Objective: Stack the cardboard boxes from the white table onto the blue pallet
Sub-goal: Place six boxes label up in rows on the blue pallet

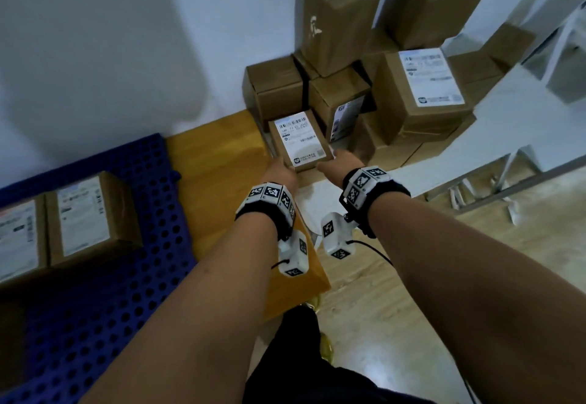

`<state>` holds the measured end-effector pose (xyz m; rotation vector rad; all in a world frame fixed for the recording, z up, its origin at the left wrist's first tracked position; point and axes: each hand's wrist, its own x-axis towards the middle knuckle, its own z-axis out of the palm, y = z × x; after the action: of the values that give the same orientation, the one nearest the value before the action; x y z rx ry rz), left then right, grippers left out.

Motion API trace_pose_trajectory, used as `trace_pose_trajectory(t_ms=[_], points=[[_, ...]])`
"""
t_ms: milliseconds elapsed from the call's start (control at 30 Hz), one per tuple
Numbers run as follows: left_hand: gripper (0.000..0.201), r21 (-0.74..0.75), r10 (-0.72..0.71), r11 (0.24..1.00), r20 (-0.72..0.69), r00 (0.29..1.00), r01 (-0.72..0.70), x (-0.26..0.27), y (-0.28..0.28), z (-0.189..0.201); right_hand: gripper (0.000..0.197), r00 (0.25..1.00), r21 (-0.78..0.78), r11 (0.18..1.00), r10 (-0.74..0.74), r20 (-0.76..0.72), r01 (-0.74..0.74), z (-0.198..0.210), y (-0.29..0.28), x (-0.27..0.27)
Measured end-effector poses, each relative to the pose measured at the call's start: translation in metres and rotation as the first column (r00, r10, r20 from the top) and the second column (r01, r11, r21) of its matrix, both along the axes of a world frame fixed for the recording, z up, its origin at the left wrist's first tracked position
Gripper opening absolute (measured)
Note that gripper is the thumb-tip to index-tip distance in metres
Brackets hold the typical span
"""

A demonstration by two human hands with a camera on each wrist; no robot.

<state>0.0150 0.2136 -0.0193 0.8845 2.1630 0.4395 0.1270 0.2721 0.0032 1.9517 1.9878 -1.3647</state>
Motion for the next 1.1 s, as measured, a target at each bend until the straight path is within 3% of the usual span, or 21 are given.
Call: trace_pose_trajectory(t_ms=[133,300,600,700,800,967,1100], points=[[0.034,-0.061,0.028,0.998,0.038,0.999,-0.026,-0.004,0.018,-0.003,0.054,0.999,-0.001,1.0,0.029,0.035,-0.029,-0.013,0.017,-0.011],[0.034,-0.055,0.09,0.995,0.049,0.995,-0.087,-0.013,0.019,-0.014,0.038,0.999,-0.042,0.999,0.009,0.045,-0.007,-0.021,0.026,-0.013],[0.043,0.014,0.153,0.988,0.101,0.983,-0.155,-0.001,-0.007,-0.006,0.041,0.997,-0.035,0.997,-0.071,0.016,0.071,-0.01,0.013,-0.008],[0.043,0.042,0.209,0.976,0.107,0.972,-0.214,-0.001,-0.027,0.001,0.035,0.996,-0.007,0.996,-0.087,-0.031,0.087,0.0,-0.004,-0.008],[0.043,0.089,0.255,0.96,0.108,0.961,-0.265,-0.002,-0.055,0.01,0.043,0.995,0.027,0.997,-0.064,-0.072,0.066,0.006,-0.026,-0.011],[0.038,0.144,0.311,0.934,0.126,0.942,-0.327,0.001,-0.116,0.025,0.046,0.996,0.046,0.998,0.048,-0.069,-0.045,0.018,-0.077,-0.014],[0.036,0.16,0.393,0.904,0.057,0.918,-0.396,0.001,-0.169,0.038,0.046,0.984,0.059,0.987,0.157,-0.085,-0.153,0.024,-0.123,-0.025]])
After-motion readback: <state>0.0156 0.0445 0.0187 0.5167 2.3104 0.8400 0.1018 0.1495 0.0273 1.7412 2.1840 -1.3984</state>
